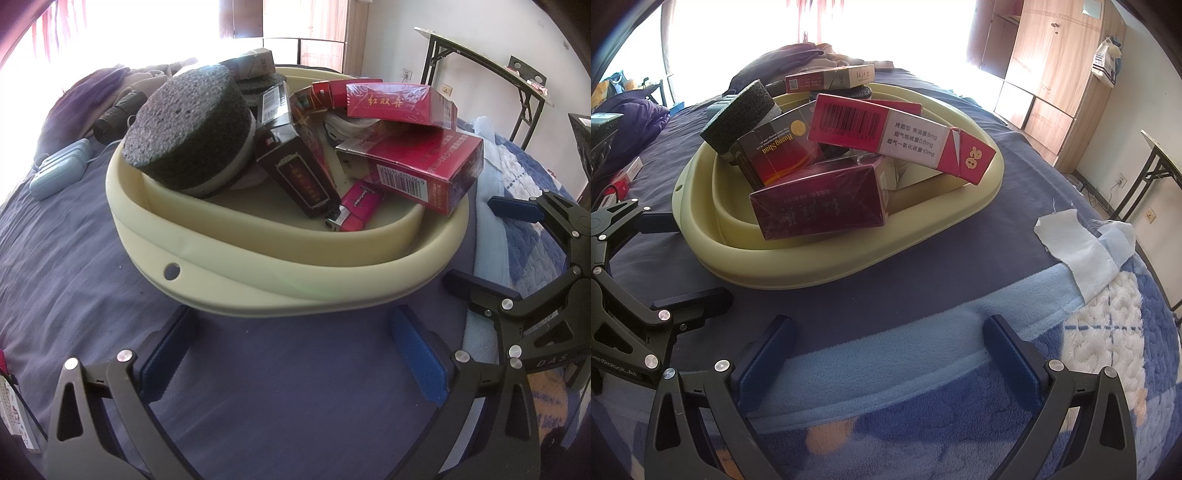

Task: Organize rigid objects

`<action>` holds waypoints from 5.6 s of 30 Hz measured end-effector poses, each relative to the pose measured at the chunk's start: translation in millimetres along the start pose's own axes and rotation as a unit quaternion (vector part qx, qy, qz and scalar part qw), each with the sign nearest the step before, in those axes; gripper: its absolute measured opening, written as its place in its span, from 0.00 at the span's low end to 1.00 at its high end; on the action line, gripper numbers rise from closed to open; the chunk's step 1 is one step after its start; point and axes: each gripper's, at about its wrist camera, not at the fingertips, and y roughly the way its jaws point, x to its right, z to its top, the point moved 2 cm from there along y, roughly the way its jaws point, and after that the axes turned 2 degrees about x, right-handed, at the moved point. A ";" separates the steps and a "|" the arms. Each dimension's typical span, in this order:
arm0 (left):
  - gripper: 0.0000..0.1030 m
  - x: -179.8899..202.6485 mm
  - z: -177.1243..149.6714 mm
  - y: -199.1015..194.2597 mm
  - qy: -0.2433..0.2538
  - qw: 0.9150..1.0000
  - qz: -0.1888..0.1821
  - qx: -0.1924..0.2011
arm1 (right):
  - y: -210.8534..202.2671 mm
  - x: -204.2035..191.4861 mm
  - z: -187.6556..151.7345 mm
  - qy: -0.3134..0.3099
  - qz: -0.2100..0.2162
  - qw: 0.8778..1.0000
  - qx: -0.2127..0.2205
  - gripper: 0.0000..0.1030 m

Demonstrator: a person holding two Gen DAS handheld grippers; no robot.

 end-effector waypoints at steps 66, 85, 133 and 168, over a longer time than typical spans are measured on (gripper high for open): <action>1.00 0.1 -0.1 -0.1 0.000 1.000 0.000 0.000 | 0.0 0.2 0.1 0.000 0.000 1.000 0.000 1.00; 1.00 0.2 0.0 0.0 0.000 1.000 0.000 0.000 | 0.1 0.2 0.2 0.000 0.000 1.000 0.000 1.00; 1.00 0.2 -0.2 0.0 0.000 1.000 0.000 0.000 | 0.1 0.1 0.2 0.000 0.000 1.000 0.000 1.00; 1.00 0.4 -0.2 -0.2 0.000 1.000 0.000 0.000 | 0.0 -0.2 0.3 0.000 0.000 1.000 0.000 1.00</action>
